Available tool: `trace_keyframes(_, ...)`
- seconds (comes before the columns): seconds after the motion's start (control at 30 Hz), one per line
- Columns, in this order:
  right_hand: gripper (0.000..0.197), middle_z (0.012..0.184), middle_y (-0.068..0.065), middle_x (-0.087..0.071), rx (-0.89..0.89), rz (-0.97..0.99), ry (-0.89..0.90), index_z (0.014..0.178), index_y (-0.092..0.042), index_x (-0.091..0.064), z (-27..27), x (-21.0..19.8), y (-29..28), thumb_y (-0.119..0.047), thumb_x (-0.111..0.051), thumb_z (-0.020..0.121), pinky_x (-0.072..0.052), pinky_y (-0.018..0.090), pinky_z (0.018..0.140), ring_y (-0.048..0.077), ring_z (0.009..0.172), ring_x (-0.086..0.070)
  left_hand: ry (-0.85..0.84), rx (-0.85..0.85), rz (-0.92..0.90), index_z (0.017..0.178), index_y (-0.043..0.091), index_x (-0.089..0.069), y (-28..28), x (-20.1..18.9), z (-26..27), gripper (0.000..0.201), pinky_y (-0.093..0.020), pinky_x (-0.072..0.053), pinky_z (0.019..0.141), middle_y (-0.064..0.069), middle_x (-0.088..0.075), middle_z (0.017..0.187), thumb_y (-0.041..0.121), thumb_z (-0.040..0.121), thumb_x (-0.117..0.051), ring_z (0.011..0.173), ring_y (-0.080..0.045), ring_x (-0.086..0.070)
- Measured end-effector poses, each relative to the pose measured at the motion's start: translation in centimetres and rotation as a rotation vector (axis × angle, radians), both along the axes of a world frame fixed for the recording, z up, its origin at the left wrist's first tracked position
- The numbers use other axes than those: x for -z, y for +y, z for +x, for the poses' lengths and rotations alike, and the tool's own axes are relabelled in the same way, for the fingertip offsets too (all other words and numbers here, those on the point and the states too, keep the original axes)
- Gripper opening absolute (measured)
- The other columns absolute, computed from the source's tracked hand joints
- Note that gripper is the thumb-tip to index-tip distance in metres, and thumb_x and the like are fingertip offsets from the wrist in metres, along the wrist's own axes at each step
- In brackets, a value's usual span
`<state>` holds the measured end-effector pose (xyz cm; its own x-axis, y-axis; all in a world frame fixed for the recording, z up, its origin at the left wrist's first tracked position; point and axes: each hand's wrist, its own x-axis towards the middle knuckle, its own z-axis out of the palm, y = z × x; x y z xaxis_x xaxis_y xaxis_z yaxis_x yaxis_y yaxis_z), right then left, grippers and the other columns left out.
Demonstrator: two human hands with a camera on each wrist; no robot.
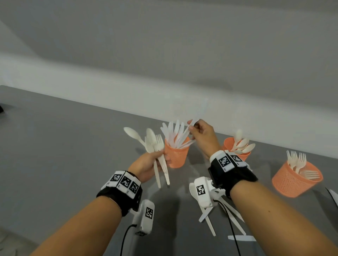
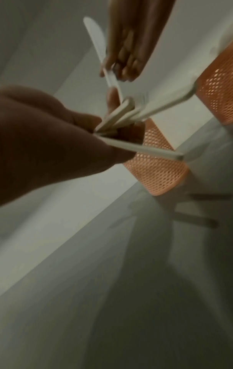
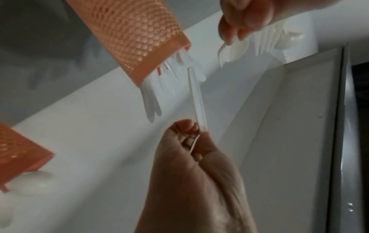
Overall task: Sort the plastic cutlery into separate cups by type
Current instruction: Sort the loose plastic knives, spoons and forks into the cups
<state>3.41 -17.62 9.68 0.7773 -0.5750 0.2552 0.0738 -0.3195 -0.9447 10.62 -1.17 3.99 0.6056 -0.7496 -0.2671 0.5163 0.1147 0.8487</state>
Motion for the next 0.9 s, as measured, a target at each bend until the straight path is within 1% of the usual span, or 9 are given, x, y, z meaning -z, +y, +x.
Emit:
trace_keyframes(0.1, 0.011, 0.075, -0.004, -0.057, 0.105, -0.163, 0.085, 0.094, -0.006, -0.061, 1.5, 0.2, 0.0, -0.004, -0.051, 0.09, -0.049, 0.034, 0.076, 0.019, 0.076, -0.056, -0.065, 0.173, -0.054, 0.097, 0.007, -0.053, -0.1, 0.1, -0.9, 0.018, -0.028, -0.054, 0.064, -0.003, -0.065, 0.062, 0.011, 0.098, -0.035, 0.06, -0.015, -0.063)
trace_keyframes(0.17, 0.009, 0.083, 0.004, -0.056, 0.096, -0.278, 0.24, 0.093, -0.003, -0.059, 2.0, 0.5, 0.0, -0.004, -0.052, 0.089, -0.047, 0.034, 0.078, 0.022, 0.082, -0.054, -0.084, 0.23, -0.054, 0.1, 0.008, -0.052, -0.1, -0.1, -1.2, 0.016, -0.028, -0.054, 0.063, -0.005, -0.066, 0.064, 0.011, 0.098, -0.036, 0.06, -0.015, -0.064)
trace_keyframes(0.23, 0.027, 0.108, 0.01, -0.049, 0.118, -0.344, 0.298, 0.116, -0.004, -0.054, 1.9, 0.7, 0.1, -0.005, -0.052, 0.089, -0.04, 0.019, 0.081, 0.02, 0.092, -0.052, -0.097, 0.278, -0.047, 0.098, 0.008, -0.053, -0.1, -0.3, -1.4, 0.016, -0.027, -0.053, 0.063, -0.005, -0.067, 0.067, 0.012, 0.097, -0.038, 0.062, -0.015, -0.065)
trace_keyframes(0.3, 0.037, 0.118, 0.011, -0.046, 0.179, -0.358, 0.172, 0.127, -0.004, -0.048, 1.1, 0.3, 0.5, -0.006, -0.051, 0.091, -0.035, 0.004, 0.075, 0.014, 0.092, -0.05, -0.117, 0.302, -0.04, 0.096, 0.006, -0.055, -0.2, -0.5, -1.5, 0.018, -0.025, -0.053, 0.065, -0.005, -0.067, 0.07, 0.014, 0.096, -0.039, 0.063, -0.015, -0.064)
trace_keyframes(0.4, 0.023, 0.101, 0.014, -0.059, 0.137, -0.3, 0.092, 0.103, -0.005, -0.063, -0.9, 0.2, 1.5, -0.022, -0.055, 0.091, -0.039, 0.003, 0.065, 0.012, 0.08, -0.052, -0.13, 0.299, -0.052, 0.094, 0.003, -0.057, -0.8, -1.1, -2.1, 0.023, -0.023, -0.052, 0.064, -0.004, -0.067, 0.067, 0.015, 0.096, -0.037, 0.06, -0.013, -0.064)
trace_keyframes(0.53, 0.027, 0.089, 0.014, -0.069, -0.085, -0.126, 0.351, 0.095, -0.003, -0.067, -3.9, 1.3, 1.6, -0.025, -0.052, 0.093, -0.049, 0.031, 0.077, 0.013, 0.072, -0.058, -0.158, 0.357, -0.032, 0.089, 0.002, -0.061, -2.5, -2.0, -3.6, 0.032, -0.023, -0.054, 0.063, -0.004, -0.071, 0.071, 0.017, 0.098, -0.035, 0.06, -0.013, -0.066)
trace_keyframes(0.7, 0.021, 0.065, 0.003, -0.056, 0.147, 0.304, -0.021, 0.083, -0.014, -0.046, -7.0, -0.5, -0.6, -0.023, -0.037, 0.1, -0.049, 0.022, 0.051, 0.013, 0.052, -0.056, -0.064, 0.332, 0.018, 0.094, 0.004, -0.06, -5.5, -1.7, -5.9, 0.03, -0.031, -0.056, 0.073, -0.009, -0.072, 0.082, 0.012, 0.1, -0.032, 0.075, -0.019, -0.07)
trace_keyframes(0.8, 0.02, 0.051, -0.006, -0.047, 0.079, 0.174, 0.011, 0.076, -0.02, -0.048, -9.2, -0.7, -1.0, -0.03, -0.052, 0.093, -0.037, 0.022, 0.04, 0.007, 0.039, -0.042, -0.148, 0.317, 0.038, 0.085, 0.003, -0.056, -7.4, -1.7, -7.7, 0.024, -0.028, -0.056, 0.067, -0.006, -0.066, 0.068, 0.007, 0.098, -0.037, 0.061, -0.015, -0.065)
trace_keyframes(0.9, 0.024, 0.067, 0.004, -0.065, 0.033, 0.018, 0.174, 0.086, -0.011, -0.059, -10.9, -0.1, -0.8, -0.027, -0.074, 0.076, -0.047, 0.028, 0.047, 0.018, 0.048, -0.058, -0.33, 0.333, 0.064, 0.089, 0.005, -0.057, -9.3, -2.2, -9.9, 0.02, -0.025, -0.047, 0.053, 0.0, -0.053, 0.059, 0.002, 0.095, -0.038, 0.048, -0.008, -0.047)
